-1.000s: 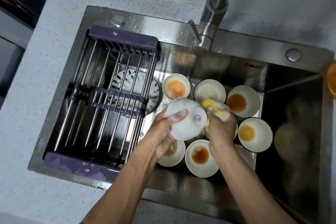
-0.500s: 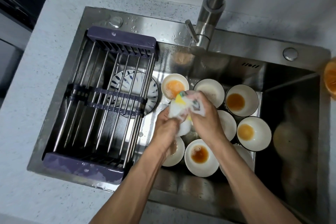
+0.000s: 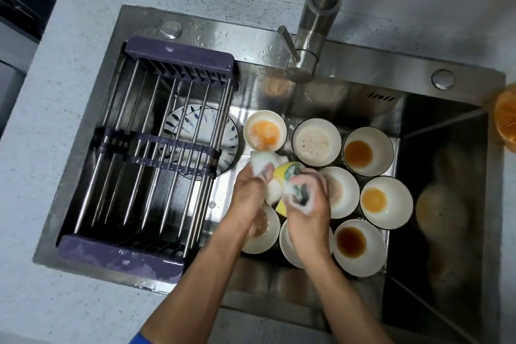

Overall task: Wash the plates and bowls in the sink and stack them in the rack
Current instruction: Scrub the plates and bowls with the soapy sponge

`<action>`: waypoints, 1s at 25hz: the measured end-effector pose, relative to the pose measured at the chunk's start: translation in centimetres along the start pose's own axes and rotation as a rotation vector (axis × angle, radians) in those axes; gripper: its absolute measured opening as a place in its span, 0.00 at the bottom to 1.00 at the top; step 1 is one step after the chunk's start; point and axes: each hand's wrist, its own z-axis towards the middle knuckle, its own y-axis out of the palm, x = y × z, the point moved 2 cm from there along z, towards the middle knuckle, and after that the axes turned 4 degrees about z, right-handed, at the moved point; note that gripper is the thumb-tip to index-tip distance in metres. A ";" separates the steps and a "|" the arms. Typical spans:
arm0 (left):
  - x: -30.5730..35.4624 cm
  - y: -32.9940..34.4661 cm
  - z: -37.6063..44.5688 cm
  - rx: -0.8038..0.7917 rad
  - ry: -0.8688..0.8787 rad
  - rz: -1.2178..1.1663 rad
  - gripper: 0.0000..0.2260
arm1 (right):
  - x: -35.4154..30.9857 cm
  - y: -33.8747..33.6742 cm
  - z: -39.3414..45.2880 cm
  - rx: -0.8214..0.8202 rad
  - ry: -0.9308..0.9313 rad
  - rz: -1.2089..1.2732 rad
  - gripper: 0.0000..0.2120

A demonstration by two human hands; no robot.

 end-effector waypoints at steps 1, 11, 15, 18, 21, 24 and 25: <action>-0.3 -0.3 0.4 0.026 0.073 0.365 0.13 | 0.7 0.4 0.6 0.028 0.224 0.109 0.14; -2.2 -1.8 1.7 -0.187 0.395 1.981 0.17 | 2.3 -0.4 3.0 0.049 0.427 0.111 0.12; -1.4 -3.9 -1.4 0.186 0.346 1.522 0.21 | 2.5 -1.1 2.4 0.077 0.461 0.103 0.10; -1.5 -4.5 -2.2 0.284 0.004 1.370 0.20 | 2.6 -1.2 2.0 0.100 0.479 0.116 0.10; -1.3 -5.5 -1.0 0.231 -0.135 1.291 0.18 | 2.5 -1.3 1.6 0.100 0.467 0.147 0.10; -1.0 -5.9 -1.2 0.167 -0.145 1.376 0.16 | 3.0 -1.6 1.1 0.089 0.485 0.171 0.10; -0.9 -5.8 -1.4 0.150 -0.140 1.388 0.16 | 3.1 -1.7 0.9 0.083 0.485 0.166 0.10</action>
